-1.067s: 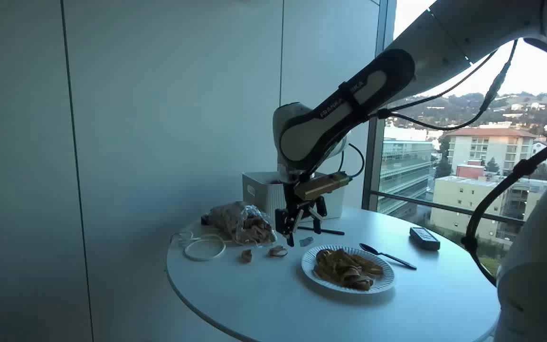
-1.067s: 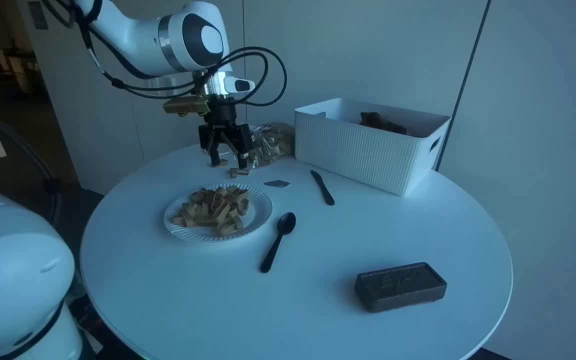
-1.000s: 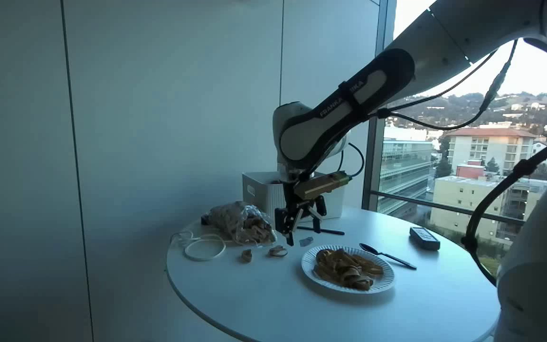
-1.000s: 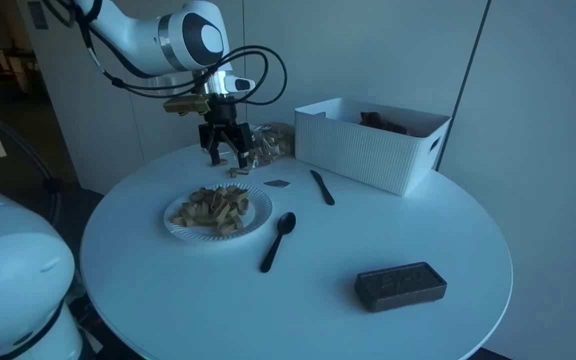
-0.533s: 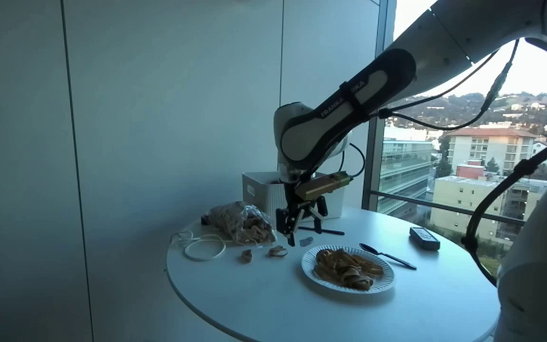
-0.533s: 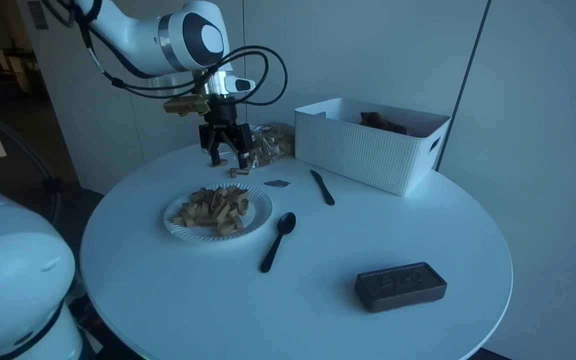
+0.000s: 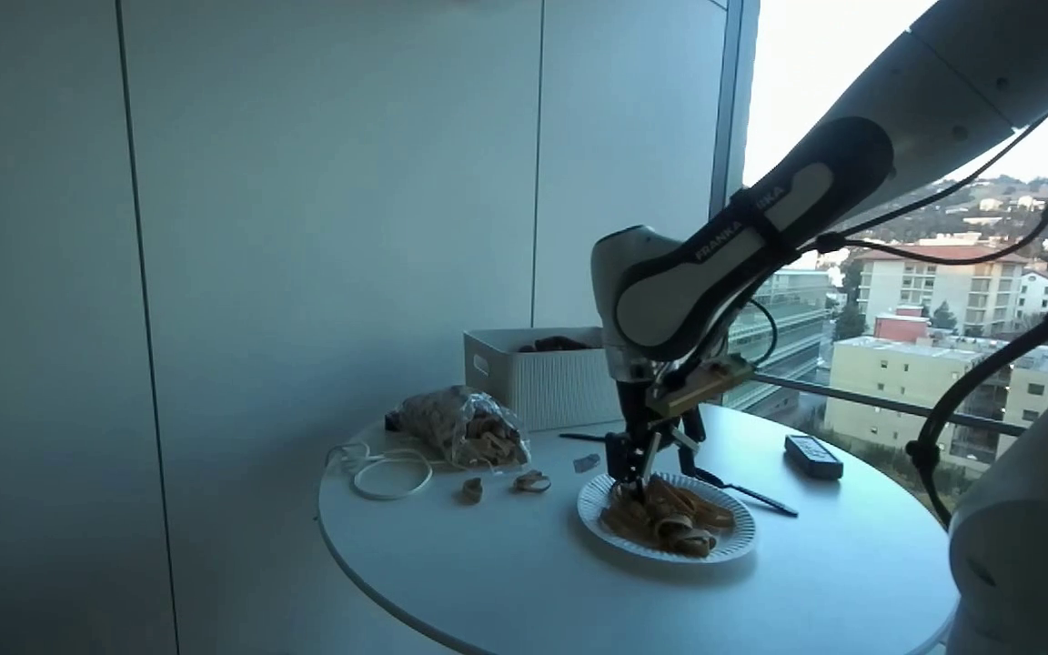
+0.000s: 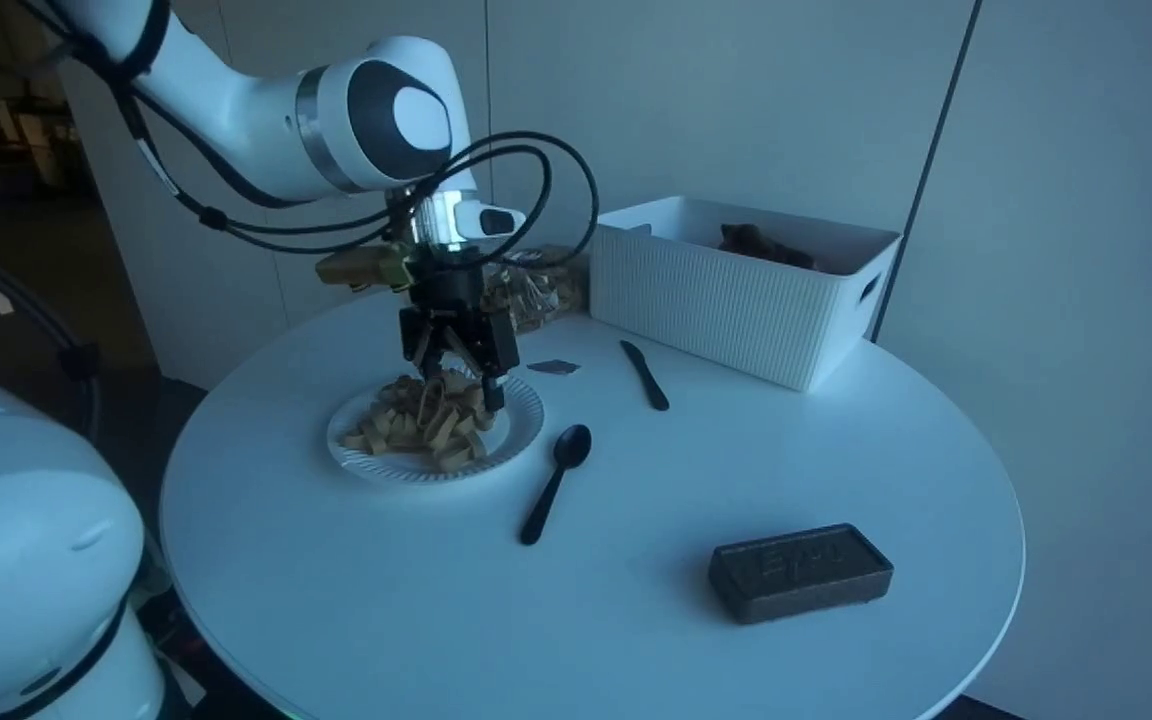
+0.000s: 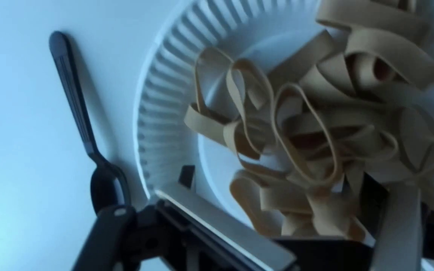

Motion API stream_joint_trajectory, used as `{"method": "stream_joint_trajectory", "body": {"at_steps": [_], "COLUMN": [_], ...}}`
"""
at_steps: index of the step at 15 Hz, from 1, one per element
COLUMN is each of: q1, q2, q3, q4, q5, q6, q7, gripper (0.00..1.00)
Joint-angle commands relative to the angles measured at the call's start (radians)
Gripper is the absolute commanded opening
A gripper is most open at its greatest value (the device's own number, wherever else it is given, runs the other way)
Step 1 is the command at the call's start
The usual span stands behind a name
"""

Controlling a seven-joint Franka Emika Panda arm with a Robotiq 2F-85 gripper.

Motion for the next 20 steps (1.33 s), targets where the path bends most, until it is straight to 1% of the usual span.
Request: {"method": "stream_joint_trajectory", "body": {"at_steps": [1, 2, 3, 4, 5, 7, 9, 10, 11, 13, 15, 17, 18, 19, 20], "q1": [0.012, 0.018, 0.025, 0.036, 0.044, 0.072, 0.099, 0.102, 0.096, 0.075, 0.059, 0.045, 0.040, 0.033, 0.027], "q2": [-0.157, -0.092, -0.097, -0.097, -0.086, -0.066, -0.052, -0.045, -0.041, -0.040, -0.056, -0.073, -0.081, -0.089, -0.098], "q3": [-0.082, -0.105, -0.127, -0.151, -0.169, -0.215, -0.257, -0.263, -0.260, -0.236, -0.207, -0.177, -0.166, -0.154, -0.144], "q4": [-0.154, -0.077, -0.098, -0.098, -0.097, -0.096, -0.096, -0.096, -0.096, -0.091, -0.086, -0.082, -0.082, -0.081, -0.080], "q5": [0.042, 0.064, 0.084, 0.119, 0.143, 0.220, 0.305, 0.329, 0.339, 0.330, 0.300, 0.264, 0.247, 0.230, 0.215], "q6": [0.064, 0.051, 0.077, 0.083, 0.104, 0.104, 0.066, 0.045, 0.038, 0.053, 0.115, 0.195, 0.235, 0.274, 0.295], "q7": [-0.242, -0.314, -0.371, -0.432, -0.493, -0.621, -0.736, -0.764, -0.768, -0.723, -0.674, -0.630, -0.613, -0.592, -0.572], "gripper": [1.00, 1.00, 1.00, 0.75, 0.74, 0.62, 0.49, 0.42, 0.34, 0.20, 0.07, 0.04, 0.00, 0.06, 0.06]}}
